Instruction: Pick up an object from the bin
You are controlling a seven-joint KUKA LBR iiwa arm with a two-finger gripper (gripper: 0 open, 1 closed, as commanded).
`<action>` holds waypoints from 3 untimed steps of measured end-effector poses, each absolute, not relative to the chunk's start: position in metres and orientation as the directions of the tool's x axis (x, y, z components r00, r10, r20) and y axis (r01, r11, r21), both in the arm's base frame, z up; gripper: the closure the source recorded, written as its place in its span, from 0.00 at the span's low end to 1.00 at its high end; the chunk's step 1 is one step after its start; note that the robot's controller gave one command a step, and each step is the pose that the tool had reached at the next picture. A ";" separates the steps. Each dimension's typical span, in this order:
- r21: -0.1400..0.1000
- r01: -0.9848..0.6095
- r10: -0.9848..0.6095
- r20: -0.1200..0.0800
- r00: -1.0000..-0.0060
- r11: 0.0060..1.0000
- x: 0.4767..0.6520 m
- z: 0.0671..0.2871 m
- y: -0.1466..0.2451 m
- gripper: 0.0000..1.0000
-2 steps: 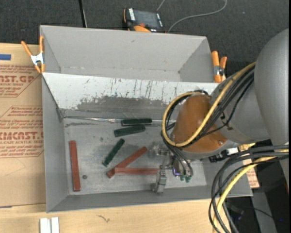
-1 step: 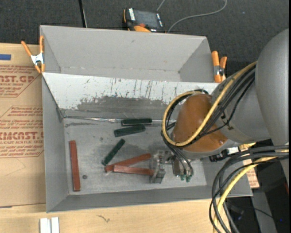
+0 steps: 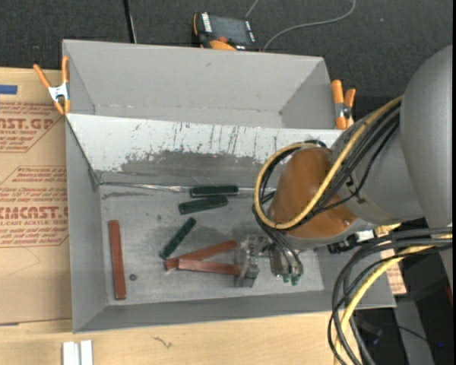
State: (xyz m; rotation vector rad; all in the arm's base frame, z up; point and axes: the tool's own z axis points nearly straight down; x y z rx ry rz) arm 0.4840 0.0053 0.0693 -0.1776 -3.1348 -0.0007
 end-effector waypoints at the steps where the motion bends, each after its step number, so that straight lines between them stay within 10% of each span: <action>1: 0.000 0.113 0.113 0.002 -0.994 0.994 0.484 0.069 0.005 1.00; 3: 0.000 0.113 0.113 0.002 -0.994 0.994 0.484 0.069 0.005 1.00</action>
Offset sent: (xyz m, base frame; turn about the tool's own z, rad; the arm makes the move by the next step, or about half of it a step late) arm 0.0000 0.0000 0.0000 0.0000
